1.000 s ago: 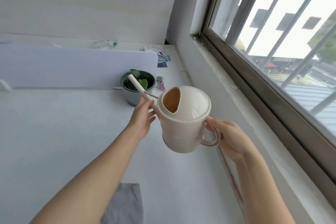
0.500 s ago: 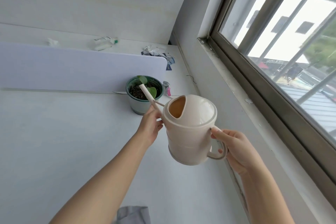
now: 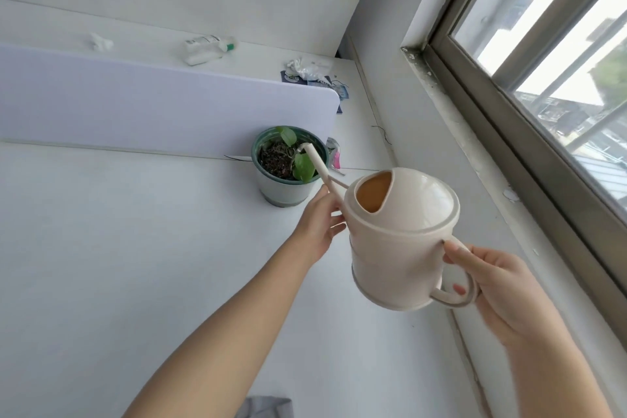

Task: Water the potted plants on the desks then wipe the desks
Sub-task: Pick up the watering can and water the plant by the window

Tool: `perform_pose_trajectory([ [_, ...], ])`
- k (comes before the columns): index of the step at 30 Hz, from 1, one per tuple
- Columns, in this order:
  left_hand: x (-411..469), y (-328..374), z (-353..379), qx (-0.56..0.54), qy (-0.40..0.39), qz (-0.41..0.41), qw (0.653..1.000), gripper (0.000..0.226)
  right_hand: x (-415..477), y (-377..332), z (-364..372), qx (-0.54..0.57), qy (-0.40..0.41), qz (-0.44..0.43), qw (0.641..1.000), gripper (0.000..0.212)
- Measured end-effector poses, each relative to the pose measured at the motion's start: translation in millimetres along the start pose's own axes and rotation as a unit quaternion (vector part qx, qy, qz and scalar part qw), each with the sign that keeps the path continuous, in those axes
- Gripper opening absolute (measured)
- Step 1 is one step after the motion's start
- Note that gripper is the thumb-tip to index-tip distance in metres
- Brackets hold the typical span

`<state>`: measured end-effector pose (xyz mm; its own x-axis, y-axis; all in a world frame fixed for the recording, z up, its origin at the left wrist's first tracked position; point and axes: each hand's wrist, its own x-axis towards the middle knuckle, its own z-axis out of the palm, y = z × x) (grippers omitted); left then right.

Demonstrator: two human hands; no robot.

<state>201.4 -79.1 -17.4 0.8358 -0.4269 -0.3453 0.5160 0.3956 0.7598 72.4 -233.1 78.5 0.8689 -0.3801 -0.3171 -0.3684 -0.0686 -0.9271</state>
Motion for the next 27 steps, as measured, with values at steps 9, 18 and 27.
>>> perform_pose_trajectory([
  [9, 14, 9, 6, 0.003, -0.012, -0.004, 1.0, 0.056, 4, -17, 9, -0.021, -0.014, -0.019, 1.0, 0.061],
  [18, 1, 10, -19, -0.032, 0.023, 0.01, 0.999, 0.043, 0, -14, 27, -0.047, -0.019, -0.022, 0.998, 0.05],
  [27, -16, 14, -28, -0.006, 0.042, 0.018, 0.999, 0.031, -7, 5, 33, -0.011, -0.006, -0.009, 1.0, 0.021],
])
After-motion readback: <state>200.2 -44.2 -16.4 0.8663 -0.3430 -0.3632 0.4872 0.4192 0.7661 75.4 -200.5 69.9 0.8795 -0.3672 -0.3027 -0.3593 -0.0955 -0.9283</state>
